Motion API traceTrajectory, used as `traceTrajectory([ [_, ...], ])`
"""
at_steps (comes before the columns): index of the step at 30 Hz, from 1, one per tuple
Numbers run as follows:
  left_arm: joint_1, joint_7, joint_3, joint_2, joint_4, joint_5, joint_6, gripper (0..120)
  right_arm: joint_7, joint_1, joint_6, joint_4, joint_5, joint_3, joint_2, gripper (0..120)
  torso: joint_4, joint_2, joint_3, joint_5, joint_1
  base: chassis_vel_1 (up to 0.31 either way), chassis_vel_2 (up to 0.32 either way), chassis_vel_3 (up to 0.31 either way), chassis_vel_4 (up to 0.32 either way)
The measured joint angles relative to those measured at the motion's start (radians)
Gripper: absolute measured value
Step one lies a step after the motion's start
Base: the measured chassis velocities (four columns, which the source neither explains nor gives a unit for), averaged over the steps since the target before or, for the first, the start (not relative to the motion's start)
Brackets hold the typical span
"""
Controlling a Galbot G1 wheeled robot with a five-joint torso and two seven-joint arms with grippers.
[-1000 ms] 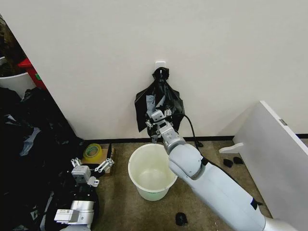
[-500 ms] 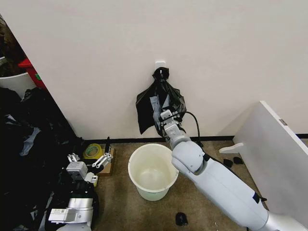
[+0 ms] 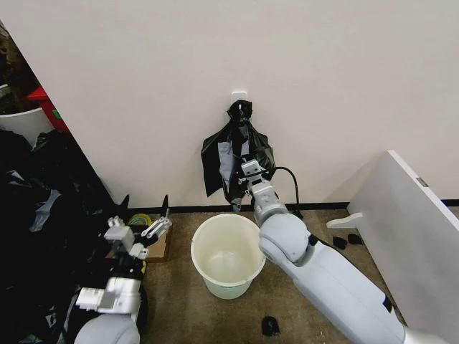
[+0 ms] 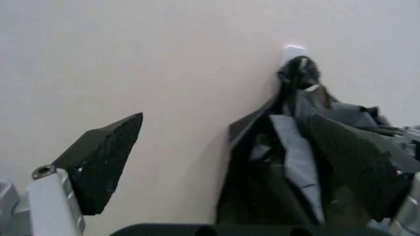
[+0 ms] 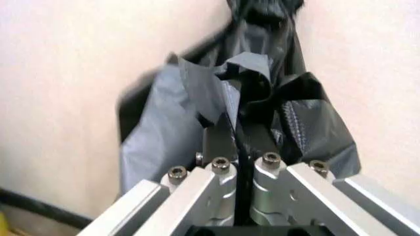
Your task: Place the garbage bag over the trash bin.
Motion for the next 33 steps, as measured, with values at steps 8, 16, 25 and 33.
traceTrajectory([
  [8,-0.155,0.001,0.083,0.088,0.039,-0.131,0.077,100,-0.037,0.025,0.120,-0.021,0.023,-0.029,0.040,0,0.0015,0.000,0.000,-0.0004,0.000,0.000,0.000,0.000,0.000],
  [16,-0.486,-0.035,0.306,0.117,0.221,-0.222,0.120,100,-0.040,-0.012,0.124,-0.012,0.005,-0.005,0.049,0,0.0009,0.000,0.000,0.0000,0.000,0.000,0.000,0.000,0.000],
  [25,-0.633,-0.081,0.429,0.058,0.324,-0.288,0.155,99,-0.054,-0.059,0.127,0.001,-0.030,0.025,0.037,0,0.0009,0.000,0.000,0.0002,0.000,0.000,0.000,0.000,0.000],
  [33,-0.733,-0.129,0.495,0.014,0.424,-0.364,0.224,93,-0.054,-0.059,0.126,0.013,-0.031,0.030,0.029,0,0.0011,0.000,0.000,0.0002,0.000,0.000,0.000,0.000,0.000],
])
